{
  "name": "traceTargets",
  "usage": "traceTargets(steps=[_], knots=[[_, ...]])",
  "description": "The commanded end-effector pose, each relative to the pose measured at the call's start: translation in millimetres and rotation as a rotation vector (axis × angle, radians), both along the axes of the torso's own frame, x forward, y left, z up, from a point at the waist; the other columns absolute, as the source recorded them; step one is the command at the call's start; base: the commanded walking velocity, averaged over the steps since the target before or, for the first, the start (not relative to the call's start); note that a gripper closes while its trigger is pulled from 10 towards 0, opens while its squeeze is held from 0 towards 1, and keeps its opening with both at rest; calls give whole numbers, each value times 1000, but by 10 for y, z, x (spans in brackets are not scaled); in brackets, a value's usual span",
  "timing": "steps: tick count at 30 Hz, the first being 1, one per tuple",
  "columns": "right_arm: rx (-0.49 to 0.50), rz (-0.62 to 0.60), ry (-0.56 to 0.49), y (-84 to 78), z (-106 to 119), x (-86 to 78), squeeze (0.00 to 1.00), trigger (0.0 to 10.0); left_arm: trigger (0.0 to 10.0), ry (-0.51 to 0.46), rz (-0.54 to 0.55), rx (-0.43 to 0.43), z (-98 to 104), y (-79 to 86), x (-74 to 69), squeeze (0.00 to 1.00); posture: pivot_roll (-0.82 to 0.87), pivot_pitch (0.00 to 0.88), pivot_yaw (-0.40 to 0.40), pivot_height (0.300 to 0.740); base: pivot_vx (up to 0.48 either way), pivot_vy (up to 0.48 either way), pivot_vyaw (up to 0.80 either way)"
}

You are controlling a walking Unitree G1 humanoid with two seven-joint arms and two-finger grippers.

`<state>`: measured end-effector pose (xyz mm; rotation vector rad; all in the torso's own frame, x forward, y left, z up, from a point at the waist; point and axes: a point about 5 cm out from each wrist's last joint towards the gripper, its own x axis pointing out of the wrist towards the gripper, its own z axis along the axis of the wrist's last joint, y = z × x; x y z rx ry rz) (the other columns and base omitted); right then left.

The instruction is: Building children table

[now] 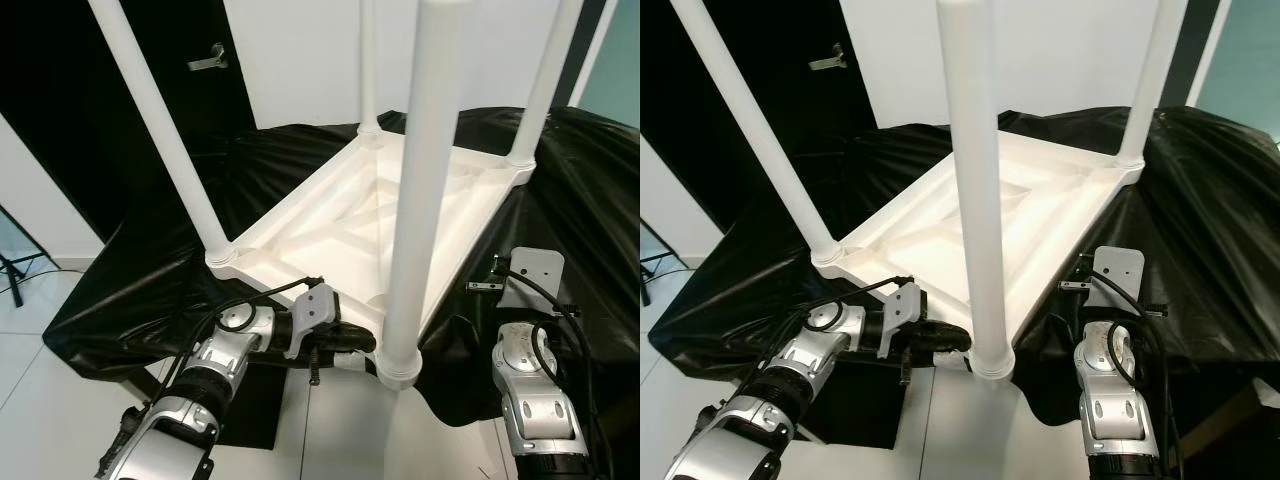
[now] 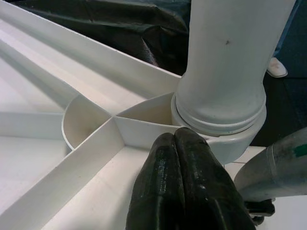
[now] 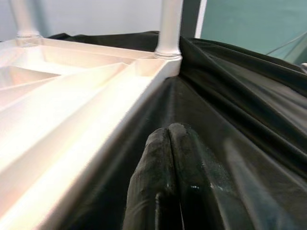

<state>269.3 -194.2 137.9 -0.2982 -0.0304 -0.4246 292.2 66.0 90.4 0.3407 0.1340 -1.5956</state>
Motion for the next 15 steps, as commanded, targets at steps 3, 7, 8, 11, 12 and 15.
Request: traceTargets(steps=[3, 7, 8, 11, 12, 15], knots=[[24, -5, -8, 10, 41, 5, 0, 10000, 4902, -23, 350, 103, -333, -50, 21, 0, -105, 0, 111, 740, 0, 0, 0], [53, -27, 47, -21, -50, -13, 0, 10000, 10000, -23, 349, 129, -372, -80, 0, 0, -104, 0, 110, 740, 0, 0, 0], [53, -27, 47, -21, -50, -13, 0, 10000, 10000, -23, 349, 129, -372, -80, 0, 0, -104, 0, 110, 740, 0, 0, 0], [81, -67, 147, -90, -198, -20, 0, 10000, 10000, -25, 349, 137, -386, -103, -7, 0, -100, 0, 106, 740, 0, 0, 0], [92, -75, 169, -107, -232, -19, 0, 10000, 10000, -24, 342, 130, -384, -109, -14, 0, -100, 0, 106, 740, 0, 0, 0], [103, -76, 180, -115, -250, -15, 0, 10000, 10000, -18, 326, 111, -377, -114, -33, 0, -100, 0, 106, 740, 0, 0, 0]])
